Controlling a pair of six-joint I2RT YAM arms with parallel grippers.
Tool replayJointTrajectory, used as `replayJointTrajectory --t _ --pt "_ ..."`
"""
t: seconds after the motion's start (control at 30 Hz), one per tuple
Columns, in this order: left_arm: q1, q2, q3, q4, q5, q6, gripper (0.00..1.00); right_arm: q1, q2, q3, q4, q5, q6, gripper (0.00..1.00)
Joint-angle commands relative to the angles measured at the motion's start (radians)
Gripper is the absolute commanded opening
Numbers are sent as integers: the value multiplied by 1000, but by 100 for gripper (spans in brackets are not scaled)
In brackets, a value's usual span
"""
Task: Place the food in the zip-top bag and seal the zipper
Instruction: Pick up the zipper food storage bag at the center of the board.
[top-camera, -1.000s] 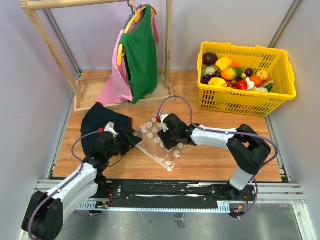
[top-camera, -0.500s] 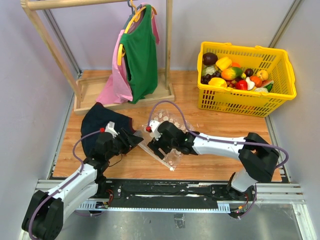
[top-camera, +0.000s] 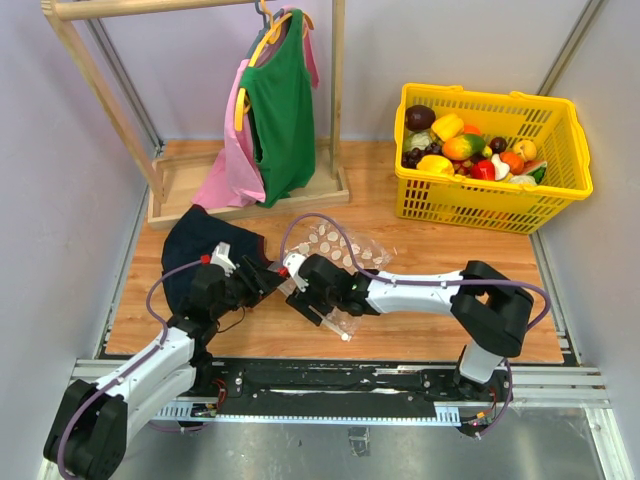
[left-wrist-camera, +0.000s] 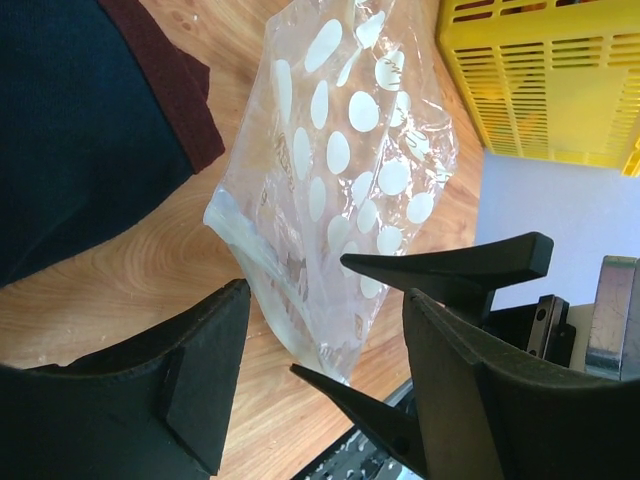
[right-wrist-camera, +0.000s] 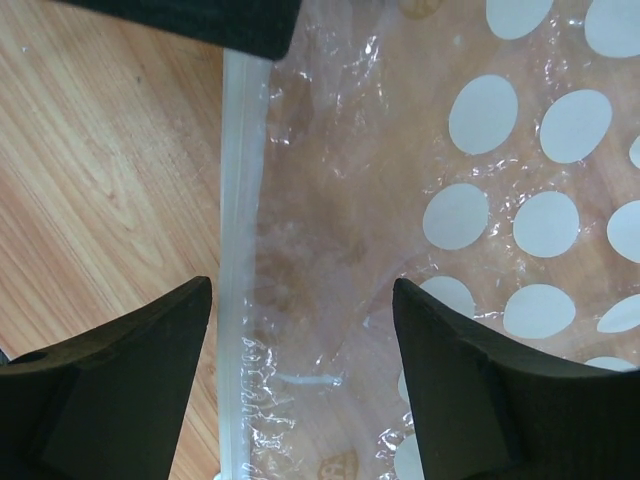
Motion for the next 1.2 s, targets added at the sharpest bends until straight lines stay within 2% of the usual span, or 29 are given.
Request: replayJointTrajectory --t 0.0,0.1,0.33,0.5,0.6,0.73,0.97,1.07,1.17 --pt "-6 5 -11 37 18 -6 66 28 24 42 7 59 -15 72" --pt "-8 4 -13 38 19 -6 66 32 20 41 6 89 -15 63" --pt "-7 7 -14 40 21 -6 66 41 -6 29 15 147 -12 29" --pt "-7 12 -14 40 24 -8 66 44 7 33 8 206 -2 15" --pt "-7 16 -14 35 22 -8 66 45 19 38 4 220 -2 17" --pt "-7 27 -14 29 18 -10 66 45 39 41 10 246 -11 30" --pt "-7 52 -14 25 15 -11 68 45 89 49 22 269 -28 44" --pt "-7 56 -13 26 16 -11 68 45 101 49 31 280 -28 43" --pt "-7 58 -11 26 16 -10 68 44 107 45 39 283 -25 37"
